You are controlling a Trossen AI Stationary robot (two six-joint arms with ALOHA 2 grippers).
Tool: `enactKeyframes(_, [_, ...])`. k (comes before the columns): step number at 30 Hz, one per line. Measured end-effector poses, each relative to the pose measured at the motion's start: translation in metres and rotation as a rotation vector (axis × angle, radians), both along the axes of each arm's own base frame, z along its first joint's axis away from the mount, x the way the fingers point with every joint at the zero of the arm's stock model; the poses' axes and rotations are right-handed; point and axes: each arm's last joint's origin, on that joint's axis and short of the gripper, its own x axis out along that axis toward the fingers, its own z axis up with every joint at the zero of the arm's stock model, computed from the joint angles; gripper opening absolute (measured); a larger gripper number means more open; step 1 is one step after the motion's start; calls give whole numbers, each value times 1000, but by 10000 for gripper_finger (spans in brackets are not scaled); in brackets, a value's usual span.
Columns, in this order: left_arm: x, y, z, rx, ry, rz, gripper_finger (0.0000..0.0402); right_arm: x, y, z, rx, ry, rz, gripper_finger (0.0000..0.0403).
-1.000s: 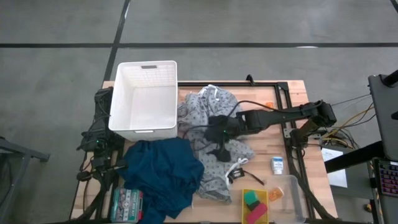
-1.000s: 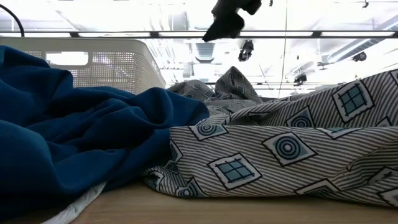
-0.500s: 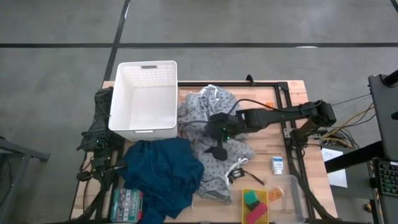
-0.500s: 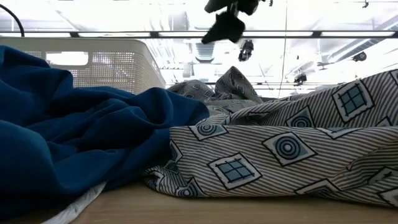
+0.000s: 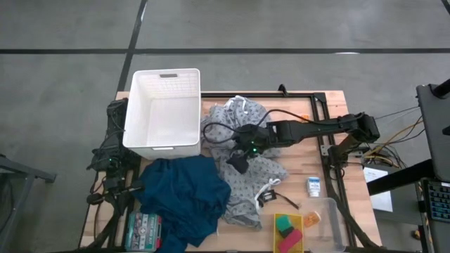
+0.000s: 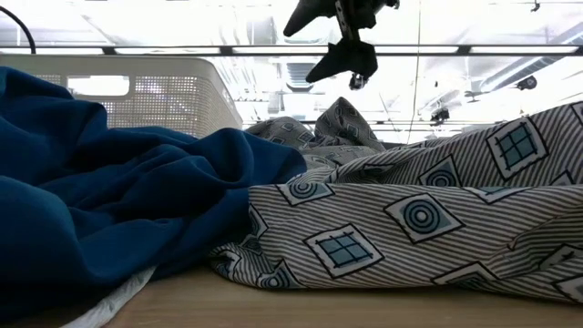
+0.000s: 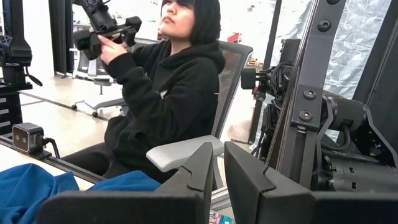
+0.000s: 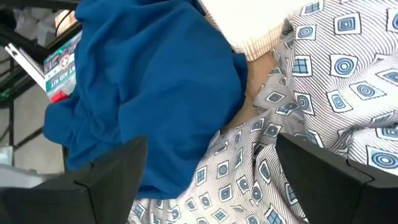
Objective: Pick & Place Medicine items
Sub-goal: Put the orange pill bottle into the transparent bin
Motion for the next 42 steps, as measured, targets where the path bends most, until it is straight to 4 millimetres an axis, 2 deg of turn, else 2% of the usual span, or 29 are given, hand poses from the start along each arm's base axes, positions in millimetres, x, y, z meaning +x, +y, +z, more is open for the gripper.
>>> enactKeyframes(8, [0, 0, 0, 0, 0, 0, 47, 1, 0, 1, 95, -4, -83, 358])
enactKeyframes(12, [0, 0, 0, 0, 0, 0, 47, 2, 2, 8, 142, -28, -51, 367])
enactKeyframes(17, [0, 0, 0, 0, 0, 0, 47, -7, -6, 34, 33, -85, -43, 368])
enactKeyframes(23, [0, 0, 0, 0, 0, 0, 47, -23, -19, 41, -165, -38, -69, 368])
enactKeyframes(29, [0, 0, 0, 0, 0, 0, 47, -30, -29, 39, -374, 34, 135, 368])
enactKeyframes(33, [0, 0, 0, 0, 0, 0, 47, -30, -30, 38, -437, 14, 338, 368])
enactKeyframes(35, [0, 0, 0, 0, 0, 0, 47, -30, -33, 39, -446, 4, 372, 368])
enactKeyframes(42, [0, 0, 0, 0, 0, 0, 47, -33, -60, 41, -225, 7, 55, 368])
